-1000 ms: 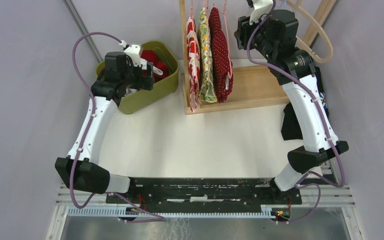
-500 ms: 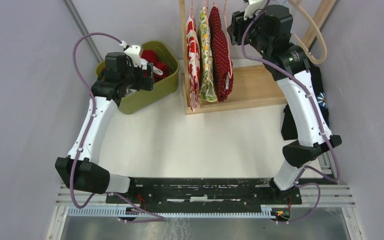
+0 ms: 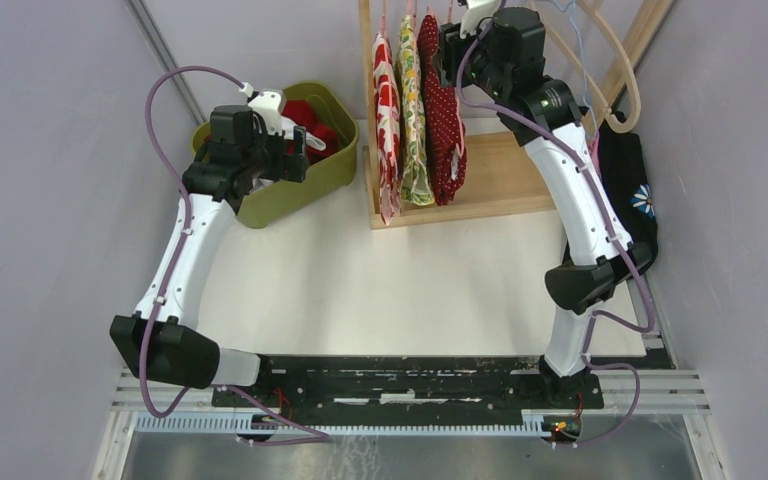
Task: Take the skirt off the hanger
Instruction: Pick up the hanger from the clothesline.
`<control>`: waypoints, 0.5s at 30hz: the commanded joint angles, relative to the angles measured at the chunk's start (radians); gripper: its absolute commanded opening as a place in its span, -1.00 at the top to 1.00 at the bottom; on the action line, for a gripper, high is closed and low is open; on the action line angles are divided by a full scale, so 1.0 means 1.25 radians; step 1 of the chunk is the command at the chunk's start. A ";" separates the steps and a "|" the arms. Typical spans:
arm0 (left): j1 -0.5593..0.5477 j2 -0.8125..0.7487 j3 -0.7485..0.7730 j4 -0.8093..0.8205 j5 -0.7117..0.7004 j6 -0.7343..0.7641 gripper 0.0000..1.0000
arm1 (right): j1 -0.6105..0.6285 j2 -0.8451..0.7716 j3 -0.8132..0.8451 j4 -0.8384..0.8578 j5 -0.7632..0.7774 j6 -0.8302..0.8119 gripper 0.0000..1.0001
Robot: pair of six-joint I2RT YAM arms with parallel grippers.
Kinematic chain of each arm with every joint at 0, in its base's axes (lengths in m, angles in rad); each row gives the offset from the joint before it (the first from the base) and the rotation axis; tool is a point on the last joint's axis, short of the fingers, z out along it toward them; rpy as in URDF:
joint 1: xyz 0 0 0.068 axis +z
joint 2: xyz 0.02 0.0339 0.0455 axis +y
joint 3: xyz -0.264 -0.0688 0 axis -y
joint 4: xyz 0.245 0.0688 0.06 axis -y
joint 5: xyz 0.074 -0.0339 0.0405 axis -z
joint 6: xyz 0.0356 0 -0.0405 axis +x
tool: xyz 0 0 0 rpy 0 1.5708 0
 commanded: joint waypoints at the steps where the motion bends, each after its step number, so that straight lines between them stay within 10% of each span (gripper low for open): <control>1: 0.000 -0.028 -0.005 0.013 -0.014 0.009 -0.98 | 0.003 0.015 0.044 0.056 0.004 0.009 -0.03; 15: -0.001 -0.017 -0.016 0.008 -0.037 0.023 -0.98 | 0.004 0.067 0.060 0.076 0.044 -0.006 0.27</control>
